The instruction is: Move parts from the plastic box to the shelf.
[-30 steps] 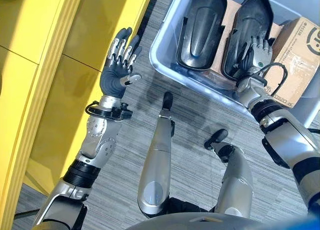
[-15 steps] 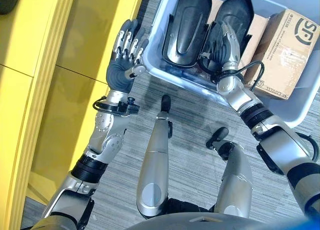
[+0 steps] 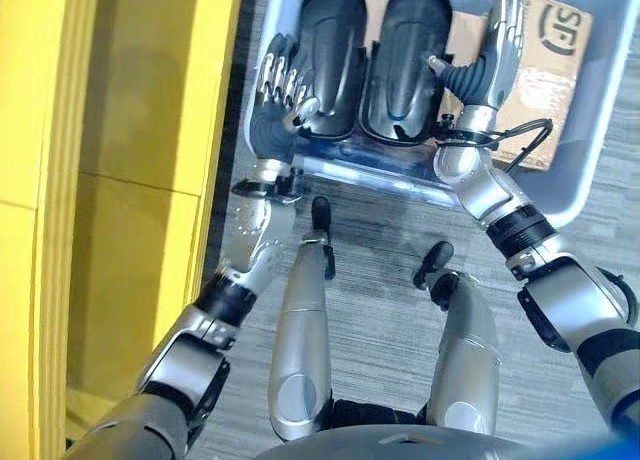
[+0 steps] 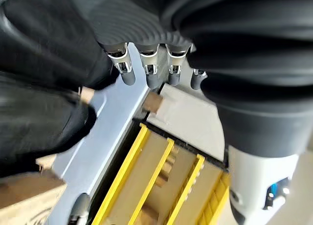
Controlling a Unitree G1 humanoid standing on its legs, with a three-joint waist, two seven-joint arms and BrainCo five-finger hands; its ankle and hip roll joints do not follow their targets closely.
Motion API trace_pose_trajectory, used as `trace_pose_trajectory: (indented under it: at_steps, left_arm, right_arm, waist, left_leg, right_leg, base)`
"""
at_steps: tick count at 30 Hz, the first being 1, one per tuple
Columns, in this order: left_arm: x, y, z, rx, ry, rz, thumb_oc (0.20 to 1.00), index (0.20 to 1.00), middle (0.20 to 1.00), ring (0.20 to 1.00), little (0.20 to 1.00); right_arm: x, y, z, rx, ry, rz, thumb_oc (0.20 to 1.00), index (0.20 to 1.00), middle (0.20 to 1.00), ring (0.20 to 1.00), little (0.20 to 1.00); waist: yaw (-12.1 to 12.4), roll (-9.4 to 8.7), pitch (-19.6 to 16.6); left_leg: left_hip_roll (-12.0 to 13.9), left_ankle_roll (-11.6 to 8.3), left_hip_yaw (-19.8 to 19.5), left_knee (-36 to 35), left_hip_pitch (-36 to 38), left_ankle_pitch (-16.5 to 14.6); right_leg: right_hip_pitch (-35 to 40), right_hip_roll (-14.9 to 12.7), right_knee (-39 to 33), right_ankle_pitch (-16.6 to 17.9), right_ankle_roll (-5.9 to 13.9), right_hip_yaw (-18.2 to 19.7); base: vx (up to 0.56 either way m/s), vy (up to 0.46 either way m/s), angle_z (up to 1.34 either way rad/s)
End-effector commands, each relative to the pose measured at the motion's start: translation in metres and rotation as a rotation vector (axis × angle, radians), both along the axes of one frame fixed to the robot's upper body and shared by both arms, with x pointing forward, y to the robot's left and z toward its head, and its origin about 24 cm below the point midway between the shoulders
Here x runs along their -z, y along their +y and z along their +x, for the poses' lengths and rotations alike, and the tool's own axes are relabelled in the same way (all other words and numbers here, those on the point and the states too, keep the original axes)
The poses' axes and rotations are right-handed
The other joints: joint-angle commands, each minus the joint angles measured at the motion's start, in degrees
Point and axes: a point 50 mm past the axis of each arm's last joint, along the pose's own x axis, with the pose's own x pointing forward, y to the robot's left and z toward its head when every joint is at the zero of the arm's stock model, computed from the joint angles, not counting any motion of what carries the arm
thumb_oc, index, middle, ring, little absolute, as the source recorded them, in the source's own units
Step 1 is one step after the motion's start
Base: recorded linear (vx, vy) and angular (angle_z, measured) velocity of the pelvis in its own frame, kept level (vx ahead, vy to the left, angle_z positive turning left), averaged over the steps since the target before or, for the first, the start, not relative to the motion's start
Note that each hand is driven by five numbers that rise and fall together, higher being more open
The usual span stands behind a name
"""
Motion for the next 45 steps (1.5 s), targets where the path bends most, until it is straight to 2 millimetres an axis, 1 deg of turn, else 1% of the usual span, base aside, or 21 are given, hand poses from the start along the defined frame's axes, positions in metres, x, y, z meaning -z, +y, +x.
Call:
trace_pose_trajectory:
  at_steps: [1, 4, 6, 9, 12, 15, 17, 21, 25, 27, 33, 36, 38, 41, 45]
  left_arm:
    - [-0.019, -0.006, -0.014, -0.030, -0.142, -0.038, 1.000, 1.000, 1.000, 1.000, 1.000]
    - [-0.024, -0.011, -0.009, -0.050, -0.135, -0.050, 1.000, 1.000, 1.000, 1.000, 1.000]
    - [-0.026, -0.015, -0.005, -0.058, -0.125, -0.045, 1.000, 1.000, 1.000, 1.000, 1.000]
    - [-0.026, -0.019, 0.000, -0.053, -0.081, -0.046, 1.000, 1.000, 1.000, 1.000, 1.000]
    - [-0.029, -0.024, 0.002, -0.044, -0.090, -0.042, 1.000, 1.000, 1.000, 1.000, 1.000]
    - [-0.035, -0.028, 0.001, -0.058, -0.123, -0.042, 1.000, 1.000, 1.000, 1.000, 1.000]
    - [-0.042, -0.027, -0.005, -0.121, -0.193, -0.037, 1.000, 1.000, 1.000, 1.000, 1.000]
    - [-0.052, -0.022, -0.010, -0.168, -0.242, -0.029, 1.000, 1.000, 1.000, 1.000, 1.000]
    - [-0.052, -0.023, -0.011, -0.159, -0.239, -0.009, 1.000, 1.000, 1.000, 1.000, 1.000]
    - [-0.052, -0.024, -0.010, -0.157, -0.241, 0.000, 1.000, 1.000, 1.000, 1.000, 1.000]
    - [-0.053, -0.026, -0.009, -0.143, -0.242, 0.003, 1.000, 1.000, 1.000, 1.000, 1.000]
    - [-0.053, -0.029, -0.007, -0.128, -0.231, 0.000, 1.000, 1.000, 1.000, 1.000, 1.000]
    - [-0.053, -0.031, -0.006, -0.125, -0.233, 0.010, 1.000, 1.000, 1.000, 1.000, 1.000]
    - [-0.053, -0.033, -0.007, -0.125, -0.236, 0.006, 1.000, 1.000, 1.000, 1.000, 1.000]
    - [-0.055, -0.037, -0.006, -0.129, -0.243, -0.001, 1.000, 1.000, 1.000, 1.000, 1.000]
  right_arm:
    - [-0.009, 0.006, 0.002, -0.061, 0.024, 0.004, 1.000, 1.000, 1.000, 1.000, 1.000]
    - [-0.003, 0.013, 0.004, -0.085, 0.075, 0.011, 1.000, 1.000, 1.000, 1.000, 1.000]
    - [0.001, 0.014, 0.007, -0.078, 0.116, -0.028, 1.000, 1.000, 1.000, 1.000, 1.000]
    - [0.005, 0.019, 0.009, -0.105, 0.153, -0.041, 1.000, 1.000, 1.000, 1.000, 1.000]
    - [0.009, 0.023, 0.010, -0.125, 0.193, -0.011, 1.000, 1.000, 1.000, 1.000, 1.000]
    - [0.010, 0.026, 0.012, -0.134, 0.206, -0.034, 1.000, 1.000, 1.000, 1.000, 1.000]
    - [0.007, 0.031, 0.010, -0.151, 0.180, -0.083, 1.000, 1.000, 1.000, 1.000, 1.000]
    - [-0.003, 0.038, 0.004, -0.191, 0.108, -0.123, 1.000, 1.000, 1.000, 1.000, 1.000]
    - [-0.003, 0.042, 0.004, -0.213, 0.132, -0.074, 1.000, 1.000, 1.000, 1.000, 1.000]
    - [-0.002, 0.040, 0.004, -0.194, 0.131, -0.077, 1.000, 1.000, 1.000, 1.000, 1.000]
    - [0.001, 0.040, 0.007, -0.150, 0.164, -0.012, 1.000, 1.000, 1.000, 1.000, 1.000]
    - [0.007, 0.031, 0.013, -0.093, 0.217, 0.059, 1.000, 1.000, 1.000, 1.000, 1.000]
    - [0.013, 0.027, 0.016, -0.088, 0.237, 0.089, 1.000, 1.000, 1.000, 1.000, 1.000]
    - [0.017, 0.027, 0.016, -0.102, 0.249, 0.113, 1.000, 1.000, 1.000, 1.000, 1.000]
    - [0.018, 0.027, 0.016, -0.093, 0.241, 0.132, 1.000, 1.000, 1.000, 1.000, 1.000]
  waist:
    - [1.1, 1.04, -2.3]
    - [0.3, 1.11, -2.3]
    - [-0.1, 1.05, -2.3]
    - [-0.4, 0.89, -2.3]
    - [-0.6, 0.58, -2.3]
    - [-0.7, 0.66, -2.3]
    - [-0.7, 0.71, -2.3]
    - [-0.2, 0.77, -2.3]
    - [0.4, 0.79, -2.3]
    - [0.6, 0.77, -2.3]
    - [1.1, 0.58, -2.3]
    - [1.3, 0.74, -2.3]
    - [1.4, 0.79, -2.3]
    - [1.2, 0.94, -2.3]
    - [0.9, 1.12, -2.3]
  left_leg:
    - [-2.2, -0.97, 2.0, -11.9, 4.2, 4.1]
    - [-2.0, -1.19, 2.6, -11.7, 4.2, 4.1]
    - [-1.9, -1.21, 2.6, -10.9, 3.7, 3.7]
    - [-1.8, -1.21, 2.8, -9.9, 3.0, 3.4]
    - [-1.8, -1.12, 2.8, -9.6, 2.3, 3.2]
    - [-1.9, -1.09, 3.1, -10.3, 1.6, 3.6]
    - [-2.1, -1.09, 3.2, -10.4, 1.5, 3.5]
    - [-2.4, -0.97, 2.8, -10.1, 1.5, 3.5]
    - [-2.6, -0.90, 2.2, -9.6, 1.4, 3.4]
    - [-2.7, -0.75, 2.1, -9.4, 1.2, 3.3]
    - [-2.8, -0.65, 1.8, -9.2, 0.4, 3.4]
    - [-3.0, -0.41, 1.7, -8.8, -0.2, 3.1]
    - [-3.0, -0.29, 1.8, -9.0, -0.7, 3.2]
    - [-3.0, -0.18, 2.0, -9.2, -1.2, 3.3]
    - [-3.2, -0.07, 2.4, -9.4, -2.0, 3.4]
  right_leg:
    - [-0.3, 3.2, 5.6, -1.4, 1.93, 1.1]
    - [-0.9, 3.0, 6.1, -1.4, 1.80, 1.5]
    - [-1.4, 2.9, 6.7, -1.5, 1.69, 1.8]
    - [-2.1, 2.7, 7.6, -1.7, 1.53, 1.8]
    - [-2.8, 2.7, 7.8, -1.7, 1.58, 1.9]
    - [-3.5, 2.8, 7.0, -1.1, 1.69, 1.8]
    - [-3.5, 2.8, 6.4, -0.8, 1.75, 1.8]
    - [-3.4, 2.3, 6.9, -0.8, 1.88, 1.6]
    - [-3.3, 1.9, 7.9, -1.2, 1.76, 1.3]
    - [-3.3, 1.8, 8.2, -1.3, 1.80, 1.1]
    - [-3.7, 1.4, 8.7, -1.2, 1.94, 0.4]
    - [-4.1, 1.2, 8.8, -1.1, 2.00, 0.3]
    - [-4.5, 1.1, 8.6, -0.9, 2.15, 0.1]
    - [-5.1, 1.1, 8.6, -0.7, 2.25, 0.3]
    - [-6.1, 1.2, 8.4, -0.5, 2.29, 0.7]
  base:
    - [0.00, 0.079, -0.22]
    - [0.01, 0.069, -0.17]
    - [0.01, 0.041, -0.05]
    - [0.00, 0.000, 0.00]
    - [0.00, -0.008, 0.02]
    - [0.00, 0.000, 0.01]
    - [0.00, 0.028, 0.04]
    - [0.00, 0.011, 0.03]
    - [0.01, 0.030, 0.02]
    - [0.00, 0.001, 0.08]
    - [0.01, 0.015, 0.07]
    - [0.01, 0.024, 0.06]
    - [0.01, 0.014, 0.06]
    - [0.00, 0.045, 0.06]
    - [0.00, 0.042, -0.02]
